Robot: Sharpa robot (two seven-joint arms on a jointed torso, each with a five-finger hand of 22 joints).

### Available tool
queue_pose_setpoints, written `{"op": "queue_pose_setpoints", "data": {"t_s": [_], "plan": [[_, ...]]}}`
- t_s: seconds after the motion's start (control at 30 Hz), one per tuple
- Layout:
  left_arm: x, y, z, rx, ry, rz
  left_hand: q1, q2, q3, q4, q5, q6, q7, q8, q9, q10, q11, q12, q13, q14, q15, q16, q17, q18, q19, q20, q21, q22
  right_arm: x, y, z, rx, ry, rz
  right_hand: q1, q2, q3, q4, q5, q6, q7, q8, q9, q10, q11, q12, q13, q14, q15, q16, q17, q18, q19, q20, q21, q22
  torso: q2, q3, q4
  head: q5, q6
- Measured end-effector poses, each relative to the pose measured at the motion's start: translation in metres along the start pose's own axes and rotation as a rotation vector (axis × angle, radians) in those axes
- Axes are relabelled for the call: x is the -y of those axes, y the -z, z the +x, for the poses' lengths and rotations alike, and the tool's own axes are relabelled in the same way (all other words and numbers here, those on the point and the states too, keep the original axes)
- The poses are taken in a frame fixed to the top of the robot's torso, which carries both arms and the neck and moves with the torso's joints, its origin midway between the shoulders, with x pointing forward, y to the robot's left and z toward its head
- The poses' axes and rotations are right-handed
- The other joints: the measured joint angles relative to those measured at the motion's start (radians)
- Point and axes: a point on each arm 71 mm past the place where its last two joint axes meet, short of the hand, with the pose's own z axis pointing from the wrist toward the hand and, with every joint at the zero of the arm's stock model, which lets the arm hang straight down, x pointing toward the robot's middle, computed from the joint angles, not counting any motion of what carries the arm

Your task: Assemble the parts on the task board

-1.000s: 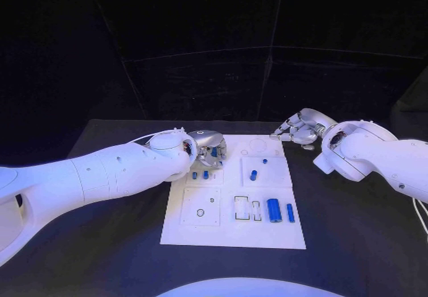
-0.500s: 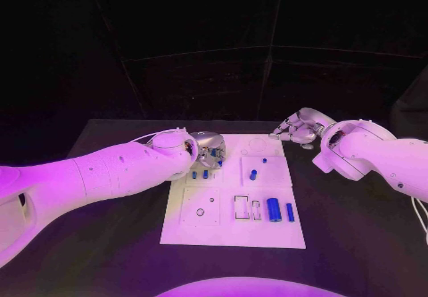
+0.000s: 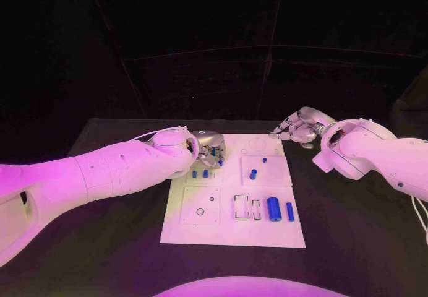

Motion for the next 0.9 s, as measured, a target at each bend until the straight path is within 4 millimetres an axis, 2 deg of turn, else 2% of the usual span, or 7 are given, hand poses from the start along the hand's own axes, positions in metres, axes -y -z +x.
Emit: {"op": "queue_pose_setpoints", "data": {"t_s": [0.1, 0.13, 0.17, 0.43, 0.67, 0.9], "plan": [[0.0, 0.0, 0.001, 0.003, 0.001, 0.001, -0.002, 0.002, 0.015, -0.005, -0.005, 0.017, 0.0, -0.004, 0.001, 0.021, -0.004, -0.011, 0.0, -0.003, -0.004, 0.0, -0.022, -0.003, 0.004, -0.004, 0.009, 0.011, 0.0, 0.0, 0.0, 0.0, 0.0, -0.001, 0.0, 0.0, 0.0, 0.0, 0.0, 0.0, 0.0, 0.0, 0.0, 0.0, 0.0, 0.0, 0.0, 0.0, 0.0, 0.0, 0.0, 0.0, 0.0, 0.0, 0.0, 0.0, 0.0, 0.0, 0.0, 0.0, 0.001], [0.0, 0.0, 0.001, 0.005, 0.001, 0.001, -0.004, 0.002, 0.019, -0.006, -0.006, 0.022, -0.001, -0.004, 0.002, 0.023, -0.006, -0.014, 0.0, -0.003, -0.005, -0.003, -0.026, -0.013, 0.005, -0.005, 0.009, 0.014, 0.0, 0.0, 0.0, 0.0, 0.0, -0.001, 0.0, 0.0, 0.0, 0.0, 0.0, 0.0, 0.0, 0.0, 0.0, 0.0, 0.0, 0.0, 0.0, 0.0, 0.0, 0.0, 0.0, 0.0, 0.0, 0.0, 0.0, 0.0, 0.0, -0.0001, 0.0, 0.001, 0.002], [0.0, 0.001, 0.001, 0.007, 0.002, 0.002, -0.004, 0.002, 0.023, -0.007, -0.006, 0.024, 0.0, -0.005, 0.002, 0.025, -0.009, -0.017, 0.0, -0.003, -0.004, -0.004, -0.03, -0.015, 0.005, -0.005, 0.01, 0.016, 0.0, 0.0, 0.0, 0.0, 0.0, -0.001, 0.0, 0.0, 0.0, 0.0, 0.0, 0.0, 0.0, 0.0, 0.0, 0.0, 0.0, 0.0, 0.0, 0.0, 0.0, 0.0, 0.0, 0.0, 0.0, 0.0, 0.0, 0.0, 0.0, -0.0001, 0.0, 0.001, 0.002], [-0.006, 0.006, 0.0, 0.04, 0.01, 0.001, -0.007, 0.003, 0.028, -0.012, -0.006, 0.027, 0.002, -0.008, 0.004, 0.029, -0.006, -0.022, 0.0, -0.003, -0.004, -0.004, -0.032, -0.015, 0.005, -0.005, 0.01, 0.018, 0.0, 0.0, 0.0, 0.0, 0.0, -0.001, 0.0, 0.0, 0.0, 0.0, 0.004, 0.0, 0.0, 0.0, 0.0, 0.0, 0.0, 0.0, 0.002, 0.0, 0.0, 0.0, 0.001, 0.0, 0.0, 0.0, 0.0, 0.0, -0.001, -0.0005, 0.0001, 0.0, 0.004], [-0.006, 0.013, -0.011, 0.091, 0.034, 0.012, -0.012, -0.002, 0.032, -0.017, -0.007, 0.027, 0.003, -0.014, 0.004, 0.033, -0.002, -0.035, 0.0, -0.003, -0.004, -0.004, -0.032, -0.015, 0.005, -0.005, 0.01, 0.018, 0.0, -0.001, 0.0, 0.001, 0.0, 0.0, 0.0, 0.0, 0.0, 0.0, 0.004, 0.0, 0.0, 0.0, 0.0, 0.0, 0.0, 0.0, 0.002, 0.0, 0.0, 0.0, 0.001, 0.0, 0.0, 0.0, 0.0, 0.0, -0.001, -0.0006, 0.0014, 0.0, 0.009], [-0.019, 0.027, -0.018, 0.119, 0.06, -0.003, -0.012, -0.002, 0.032, -0.017, -0.007, 0.028, 0.004, -0.015, 0.004, 0.037, -0.006, -0.04, 0.0, -0.003, -0.004, -0.004, -0.034, -0.015, 0.005, -0.004, 0.012, 0.021, 0.001, -0.001, -0.001, 0.003, 0.001, 0.002, 0.0, 0.0, 0.0, 0.0, 0.004, 0.0, 0.0, 0.0, 0.0, 0.0, 0.0, 0.0, 0.002, 0.0, 0.0, 0.0, 0.001, 0.0, 0.0, 0.0, 0.0, 0.0, -0.002, -0.0005, 0.0018, 0.006, 0.012]]}}
